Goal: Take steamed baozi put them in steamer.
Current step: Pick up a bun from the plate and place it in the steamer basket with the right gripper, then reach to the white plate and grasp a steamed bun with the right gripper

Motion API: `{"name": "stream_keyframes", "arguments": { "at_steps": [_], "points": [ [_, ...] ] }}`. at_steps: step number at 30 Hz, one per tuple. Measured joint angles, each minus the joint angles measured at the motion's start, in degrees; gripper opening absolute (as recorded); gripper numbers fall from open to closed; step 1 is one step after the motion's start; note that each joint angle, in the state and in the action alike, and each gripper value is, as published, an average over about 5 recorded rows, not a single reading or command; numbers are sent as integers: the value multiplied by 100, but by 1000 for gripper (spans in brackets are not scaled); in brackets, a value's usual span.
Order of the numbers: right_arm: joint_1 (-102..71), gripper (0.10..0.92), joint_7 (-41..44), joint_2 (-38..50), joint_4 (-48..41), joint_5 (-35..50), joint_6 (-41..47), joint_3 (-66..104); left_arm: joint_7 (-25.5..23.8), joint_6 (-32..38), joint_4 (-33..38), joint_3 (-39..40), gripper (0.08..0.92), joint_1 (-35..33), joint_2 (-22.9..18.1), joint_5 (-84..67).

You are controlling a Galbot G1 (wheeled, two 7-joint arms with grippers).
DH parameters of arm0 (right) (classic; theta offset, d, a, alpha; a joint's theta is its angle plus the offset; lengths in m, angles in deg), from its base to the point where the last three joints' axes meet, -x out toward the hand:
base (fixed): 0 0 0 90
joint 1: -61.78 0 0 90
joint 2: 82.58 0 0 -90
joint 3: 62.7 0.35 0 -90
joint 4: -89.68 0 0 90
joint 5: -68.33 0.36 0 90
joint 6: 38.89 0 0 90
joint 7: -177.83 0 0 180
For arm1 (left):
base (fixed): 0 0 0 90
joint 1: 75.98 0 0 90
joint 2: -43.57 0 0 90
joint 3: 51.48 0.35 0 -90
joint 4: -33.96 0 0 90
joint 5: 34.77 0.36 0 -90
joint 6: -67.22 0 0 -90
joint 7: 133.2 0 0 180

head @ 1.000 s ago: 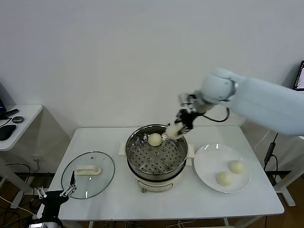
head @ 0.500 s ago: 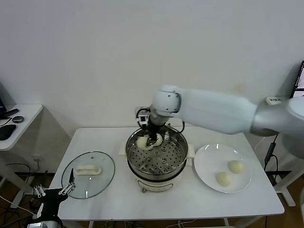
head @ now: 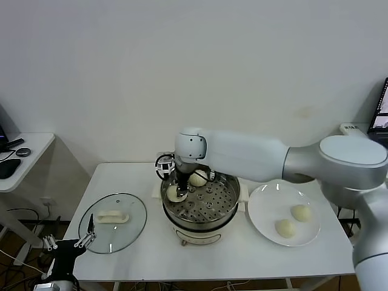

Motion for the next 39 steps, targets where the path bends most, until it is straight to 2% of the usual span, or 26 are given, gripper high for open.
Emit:
{"name": "stream_keyframes", "arguments": {
  "at_steps": [5, 13, 17, 23, 30, 39],
  "points": [
    [-9, 504, 9, 27, -19, -37, -4, 44, -5, 0, -12, -8, 823, 8, 1, -6],
    [136, 734, 215, 245, 147, -186, -113, 93, -15, -2, -18, 1, 823, 16, 25, -6],
    [348, 810, 413, 541, 414, -275, -217, 113, -24, -2, -21, -12, 823, 25, 63, -28],
    [760, 822, 832, 1367, 1105, -431, -516, 54, -47, 1, -79, -35, 823, 51, 124, -79],
    [957, 823, 1431, 2842, 1934, -894, -1180, 57, -65, 1, -173, 23, 823, 130, 182, -88],
    [10, 823, 1696, 4613, 2404, -1867, -2093, 775, -79, -8, -222, 159, 823, 137, 190, -9]
  ]
}}
